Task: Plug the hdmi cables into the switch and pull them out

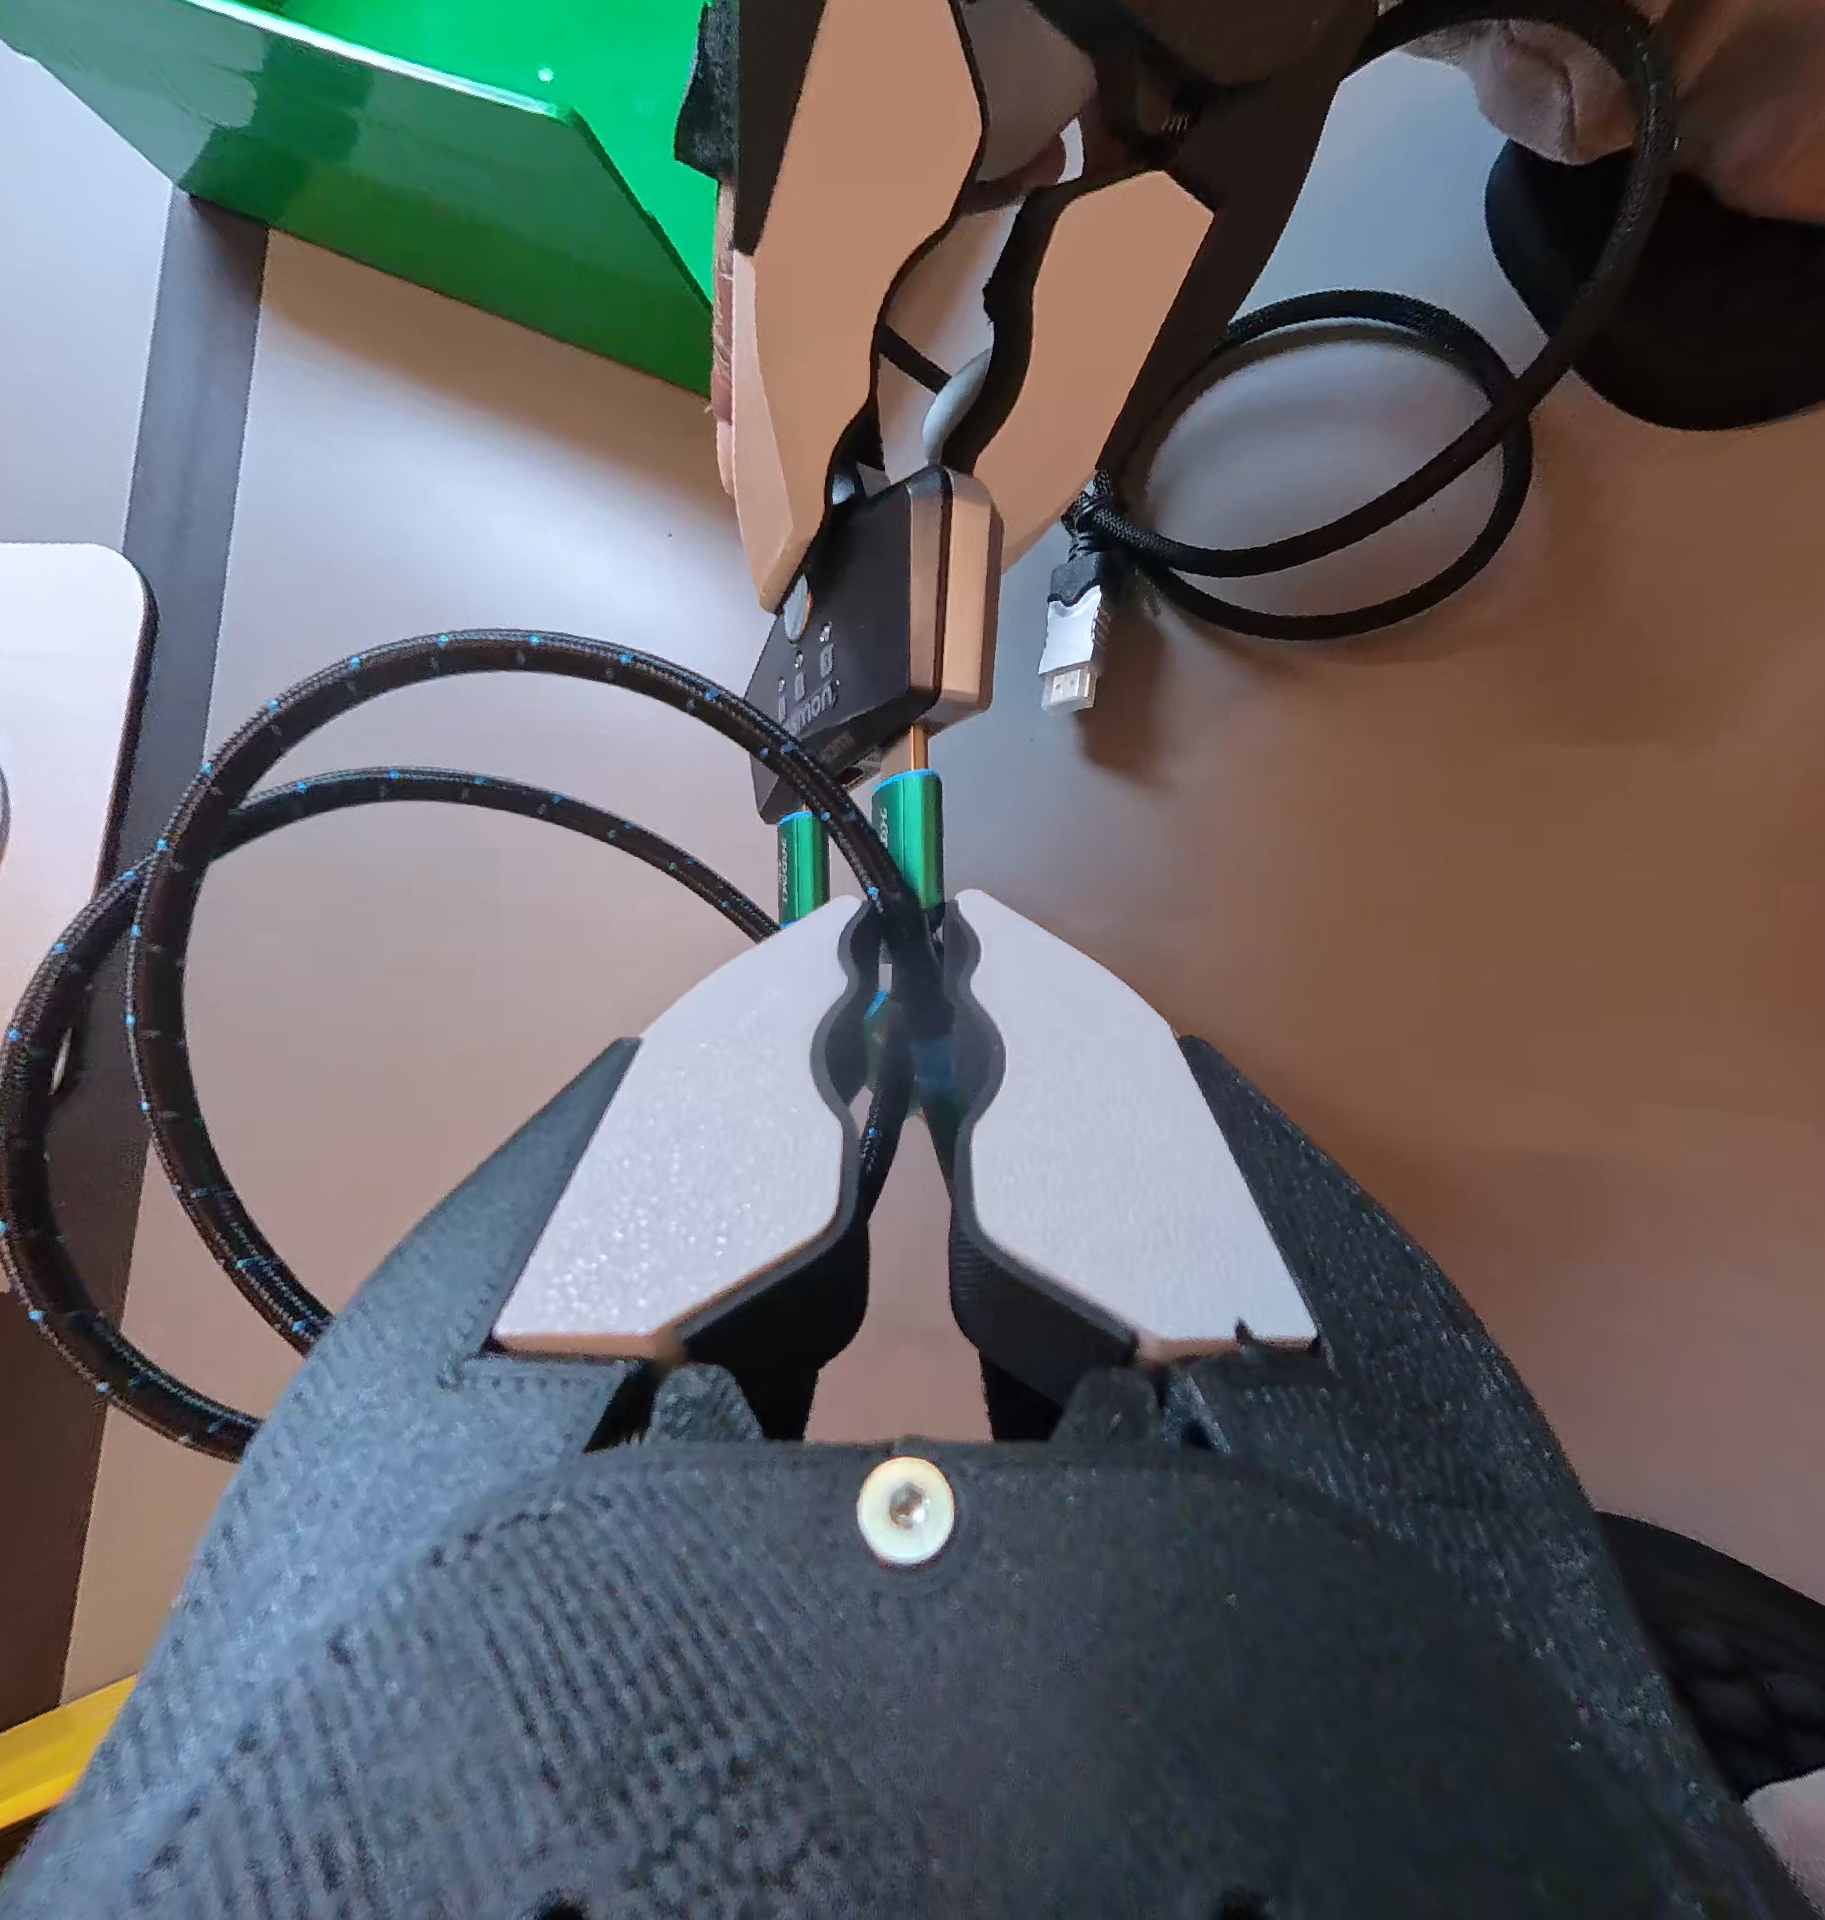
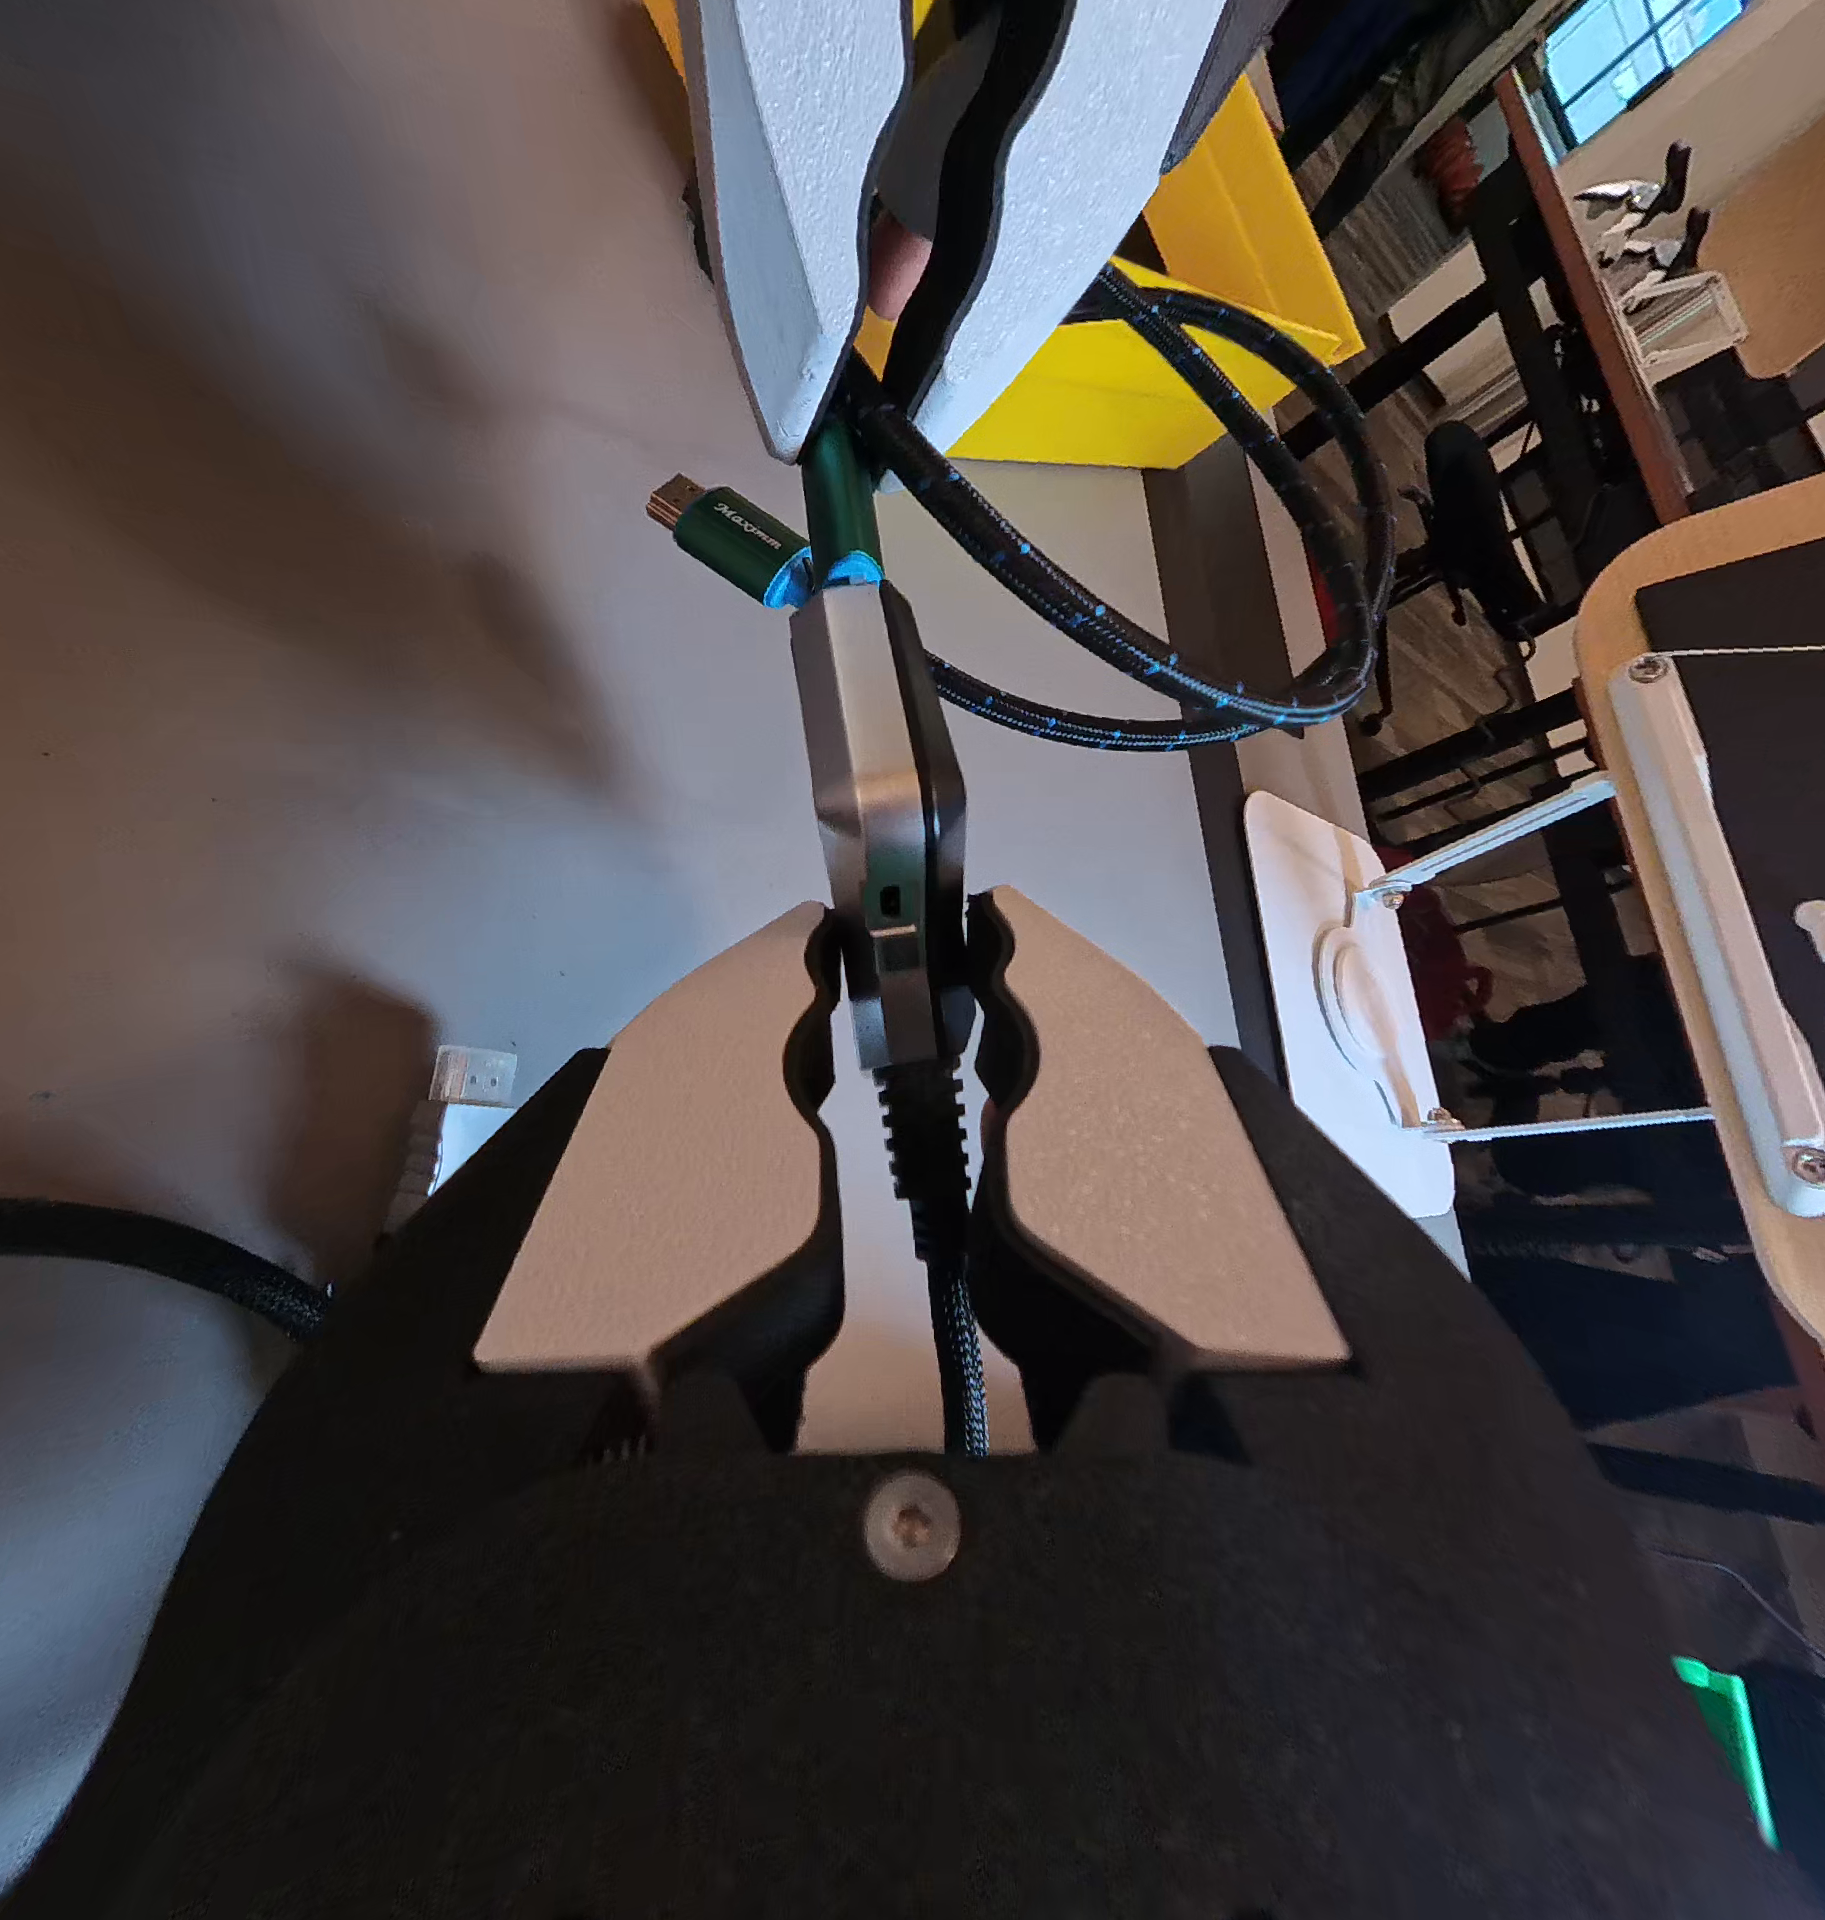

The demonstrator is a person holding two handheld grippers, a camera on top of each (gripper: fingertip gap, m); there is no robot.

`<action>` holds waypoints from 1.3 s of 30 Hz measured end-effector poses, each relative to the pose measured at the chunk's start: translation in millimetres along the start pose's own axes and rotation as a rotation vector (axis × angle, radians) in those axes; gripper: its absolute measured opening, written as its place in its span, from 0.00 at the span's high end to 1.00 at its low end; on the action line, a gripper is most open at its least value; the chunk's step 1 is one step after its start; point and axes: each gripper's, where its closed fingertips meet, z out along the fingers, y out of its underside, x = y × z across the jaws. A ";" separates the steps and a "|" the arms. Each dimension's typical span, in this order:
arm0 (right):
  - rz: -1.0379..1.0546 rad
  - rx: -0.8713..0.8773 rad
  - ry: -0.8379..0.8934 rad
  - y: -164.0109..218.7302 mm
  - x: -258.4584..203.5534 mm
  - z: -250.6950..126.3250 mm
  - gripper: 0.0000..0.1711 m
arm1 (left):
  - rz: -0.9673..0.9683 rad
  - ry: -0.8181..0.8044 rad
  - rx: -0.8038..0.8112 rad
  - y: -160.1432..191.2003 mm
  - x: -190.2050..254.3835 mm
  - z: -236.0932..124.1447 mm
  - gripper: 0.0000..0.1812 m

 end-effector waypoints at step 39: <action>-0.031 0.025 0.020 -3.6 -2.2 -1.1 0.87 | -0.072 -0.007 -0.079 6.0 2.5 2.4 0.94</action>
